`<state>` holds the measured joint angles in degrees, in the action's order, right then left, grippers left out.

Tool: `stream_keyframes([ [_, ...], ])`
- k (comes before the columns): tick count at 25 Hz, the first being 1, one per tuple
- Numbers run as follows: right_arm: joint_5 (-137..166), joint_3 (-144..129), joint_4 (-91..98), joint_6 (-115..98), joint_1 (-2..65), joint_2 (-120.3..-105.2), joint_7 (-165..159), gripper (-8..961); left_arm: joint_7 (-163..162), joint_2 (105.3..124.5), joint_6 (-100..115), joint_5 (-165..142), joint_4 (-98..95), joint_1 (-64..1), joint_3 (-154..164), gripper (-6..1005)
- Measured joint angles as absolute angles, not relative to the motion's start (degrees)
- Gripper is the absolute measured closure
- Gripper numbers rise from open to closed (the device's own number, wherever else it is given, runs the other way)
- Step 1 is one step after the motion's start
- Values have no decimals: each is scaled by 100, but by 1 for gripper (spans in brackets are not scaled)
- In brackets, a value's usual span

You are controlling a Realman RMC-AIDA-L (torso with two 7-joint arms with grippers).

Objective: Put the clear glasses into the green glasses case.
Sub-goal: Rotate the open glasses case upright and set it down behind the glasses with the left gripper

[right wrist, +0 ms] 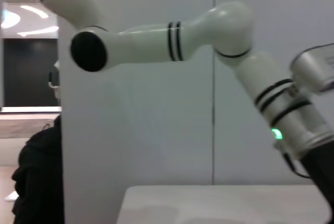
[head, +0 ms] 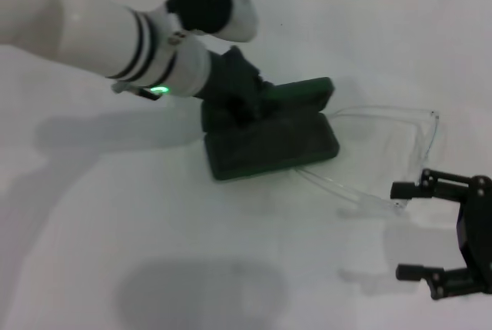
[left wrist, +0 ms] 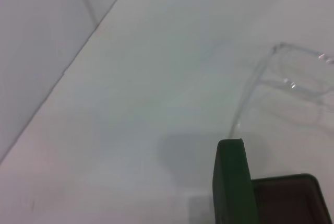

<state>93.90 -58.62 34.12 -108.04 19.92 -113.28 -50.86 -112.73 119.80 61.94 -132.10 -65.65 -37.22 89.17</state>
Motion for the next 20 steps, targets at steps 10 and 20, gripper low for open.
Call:
stream_keyframes([
  [10,9573,-5856,3410,-10894,1812,-11373,-4895,83,-11533,12021,5912,-13198,-6630,-4033,9821,765],
  [20,9573,-5825,3410,-10912,1745,-11336,-4843,83,-11953,12031,5787,-13222,-7012,-4103,10375,751],
])
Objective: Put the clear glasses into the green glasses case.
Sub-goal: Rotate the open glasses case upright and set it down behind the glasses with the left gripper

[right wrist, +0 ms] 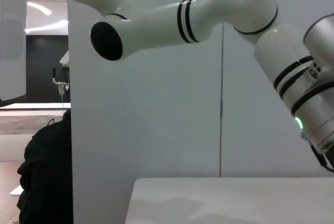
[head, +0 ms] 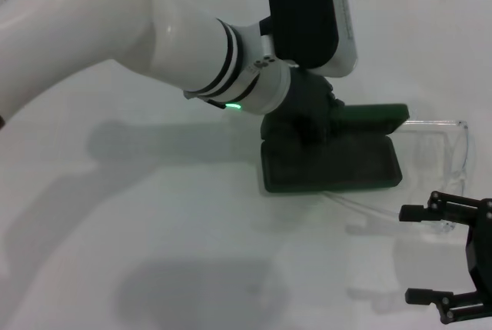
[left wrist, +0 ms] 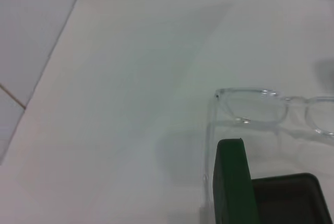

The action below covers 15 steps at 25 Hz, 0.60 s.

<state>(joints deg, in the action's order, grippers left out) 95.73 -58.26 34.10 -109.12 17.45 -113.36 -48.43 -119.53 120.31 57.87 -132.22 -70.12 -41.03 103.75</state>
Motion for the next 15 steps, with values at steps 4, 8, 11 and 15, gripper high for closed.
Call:
stream_keyframes([
  [4,9573,-5829,3410,-10927,1739,-11330,-4837,83,-11951,12002,5707,-13431,-7018,-4106,10225,746],
  [8,9572,-5823,3410,-10944,1732,-11324,-4828,83,-11932,11991,5720,-13782,-6993,-4077,10034,740],
  [11,9573,-5821,3410,-10944,1718,-11319,-4826,84,-11918,11984,5753,-13902,-6977,-4016,10027,736],
  [15,9574,-5813,3410,-10949,1714,-11319,-4825,84,-11826,11982,5880,-13931,-7130,-3880,10027,731],
])
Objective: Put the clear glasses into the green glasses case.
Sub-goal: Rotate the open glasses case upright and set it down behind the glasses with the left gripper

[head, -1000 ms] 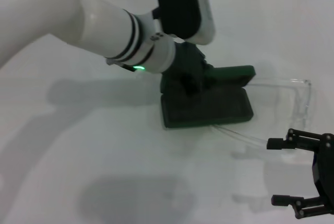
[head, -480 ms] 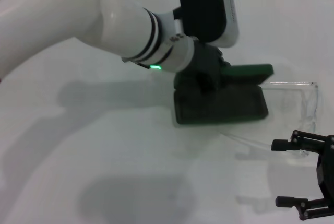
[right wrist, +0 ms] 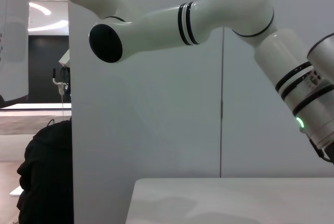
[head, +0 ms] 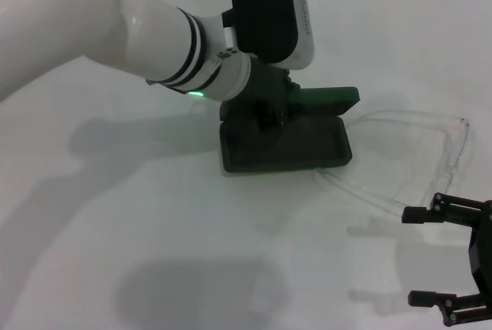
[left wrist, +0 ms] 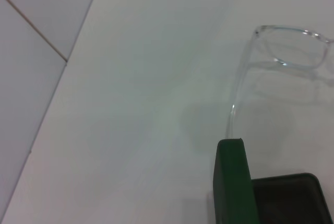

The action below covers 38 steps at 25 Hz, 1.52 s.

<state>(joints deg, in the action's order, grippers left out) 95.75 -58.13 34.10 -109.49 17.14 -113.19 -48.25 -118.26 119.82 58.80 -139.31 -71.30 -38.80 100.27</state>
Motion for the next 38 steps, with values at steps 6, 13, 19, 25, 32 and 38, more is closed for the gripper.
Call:
stream_keyframes([
  [6,9579,-5826,3410,-10959,1738,-11320,-4825,84,-11814,11979,5904,-13913,-7171,-3846,10043,723],
  [13,9580,-5815,3410,-10961,1719,-11320,-4824,84,-11805,11992,5943,-13691,-7172,-3843,10117,713],
  [19,9580,-5816,3410,-10960,1714,-11320,-4826,84,-11699,11998,5967,-13508,-7172,-3874,10166,705],
  [25,9580,-5808,3410,-10960,1713,-11316,-4828,84,-11732,12021,5976,-13498,-7205,-3891,10186,697],
  [32,9580,-5809,3410,-10958,1713,-11303,-4844,84,-11797,12024,5928,-13492,-7208,-3894,10186,687],
  [38,9580,-5810,3410,-10960,1708,-11286,-4899,84,-11843,12024,5891,-13491,-7244,-3878,10144,679],
])
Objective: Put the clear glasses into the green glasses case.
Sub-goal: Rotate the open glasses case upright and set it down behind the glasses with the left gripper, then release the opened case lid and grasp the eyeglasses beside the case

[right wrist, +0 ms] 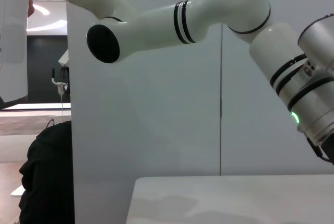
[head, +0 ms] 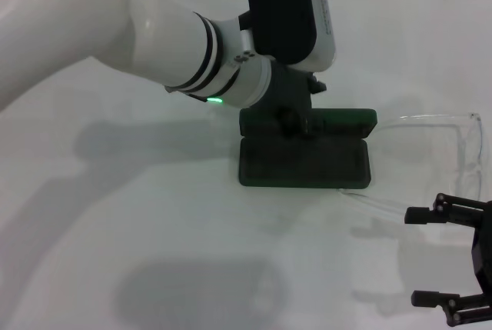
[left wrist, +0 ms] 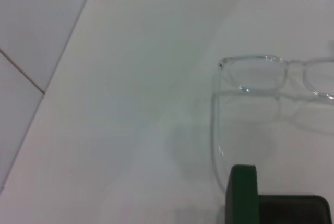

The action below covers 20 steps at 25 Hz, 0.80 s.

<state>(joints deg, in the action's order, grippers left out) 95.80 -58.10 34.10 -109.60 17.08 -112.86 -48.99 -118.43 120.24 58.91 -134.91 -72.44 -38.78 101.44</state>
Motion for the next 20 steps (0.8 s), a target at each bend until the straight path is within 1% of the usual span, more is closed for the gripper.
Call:
stream_keyframes([
  [1,9579,-5809,3410,-10972,1703,-11283,-4926,84,-11862,12024,5872,-13477,-7299,-3848,10135,678],
  [4,9560,-5684,3450,-11012,1678,-11278,-5225,85,-11864,12010,5840,-13304,-7530,-3671,10071,567],
  [7,9553,-5386,3560,-11027,1699,-11274,-5741,85,-11710,11992,5798,-12892,-7931,-3271,9854,455],
  [12,9547,-4942,4296,-11124,1682,-11282,-7106,85,-10831,11990,5670,-11520,-8500,-2206,9441,451],
  [14,9658,-4708,5301,-11059,1631,-11324,-8586,85,-10389,11989,5657,-10952,-8525,-1865,9326,451],
  [16,9904,-4576,6356,-10925,1631,-11332,-10115,85,-9946,11988,5647,-10416,-8452,-1521,9197,451],
  [18,10148,-4455,6995,-10890,1688,-11315,-11026,85,-9668,11988,5644,-10099,-8320,-1318,9099,452],
  [20,10635,-4346,7667,-10912,1858,-11249,-11925,85,-9503,11987,5648,-9871,-8167,-1208,9022,452],
])
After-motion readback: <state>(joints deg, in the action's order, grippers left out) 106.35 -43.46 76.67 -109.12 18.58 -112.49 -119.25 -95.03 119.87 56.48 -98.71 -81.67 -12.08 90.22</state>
